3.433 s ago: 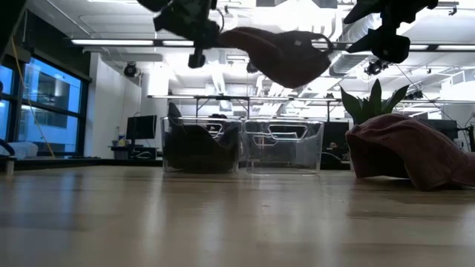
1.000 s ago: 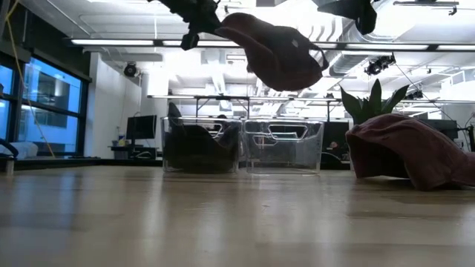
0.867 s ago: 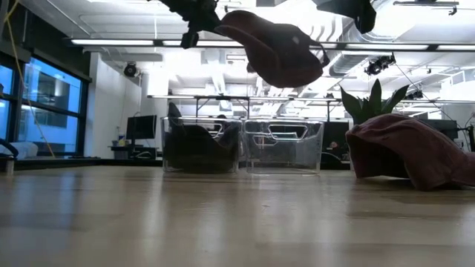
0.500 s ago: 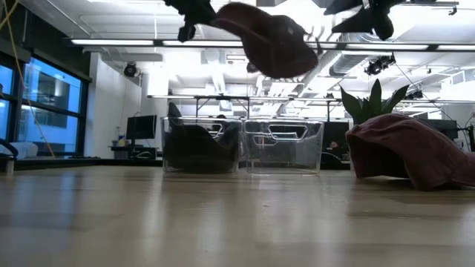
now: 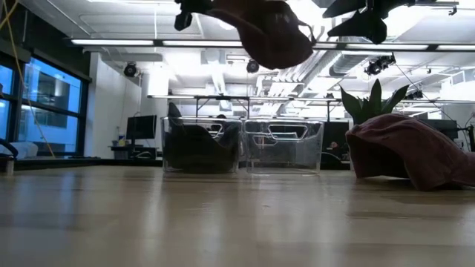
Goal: Pick & Place hat
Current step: Put the left red cap into the right transparent bin
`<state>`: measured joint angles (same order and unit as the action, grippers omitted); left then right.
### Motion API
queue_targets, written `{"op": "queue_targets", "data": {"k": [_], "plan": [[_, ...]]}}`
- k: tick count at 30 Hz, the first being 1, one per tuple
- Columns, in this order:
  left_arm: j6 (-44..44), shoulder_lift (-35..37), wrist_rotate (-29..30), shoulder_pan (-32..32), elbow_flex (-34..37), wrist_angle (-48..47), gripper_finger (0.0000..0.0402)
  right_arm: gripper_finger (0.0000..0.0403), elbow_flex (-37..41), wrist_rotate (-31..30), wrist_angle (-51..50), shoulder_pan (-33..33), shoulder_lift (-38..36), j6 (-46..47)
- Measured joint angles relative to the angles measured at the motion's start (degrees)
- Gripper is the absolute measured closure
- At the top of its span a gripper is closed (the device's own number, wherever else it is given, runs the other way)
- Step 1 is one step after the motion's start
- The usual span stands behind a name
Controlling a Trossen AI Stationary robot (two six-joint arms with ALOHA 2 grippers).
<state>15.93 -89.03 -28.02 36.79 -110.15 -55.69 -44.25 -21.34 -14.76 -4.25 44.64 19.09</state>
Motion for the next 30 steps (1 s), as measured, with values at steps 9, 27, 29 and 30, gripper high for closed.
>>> {"op": "queue_targets", "data": {"k": [9,27,29,30], "plan": [[-2.2,0.8,4.2,0.1,0.0,-3.9,0.0402,0.0153,0.0,-2.7,-2.0,0.0,-0.2,-2.1],[1.4,5.2,-4.8,-0.1,-0.1,-2.8,0.0402,0.0153,0.0,-6.0,-6.4,-3.7,5.3,-17.0],[2.4,5.2,-5.5,-0.1,-0.1,-3.1,0.0402,0.0153,0.0,-7.1,-5.1,-3.9,6.2,-19.4],[2.6,5.2,-6.0,-0.1,-0.1,-3.4,0.0402,0.0153,0.0,-7.7,-3.8,-3.9,6.5,-20.6]]}}
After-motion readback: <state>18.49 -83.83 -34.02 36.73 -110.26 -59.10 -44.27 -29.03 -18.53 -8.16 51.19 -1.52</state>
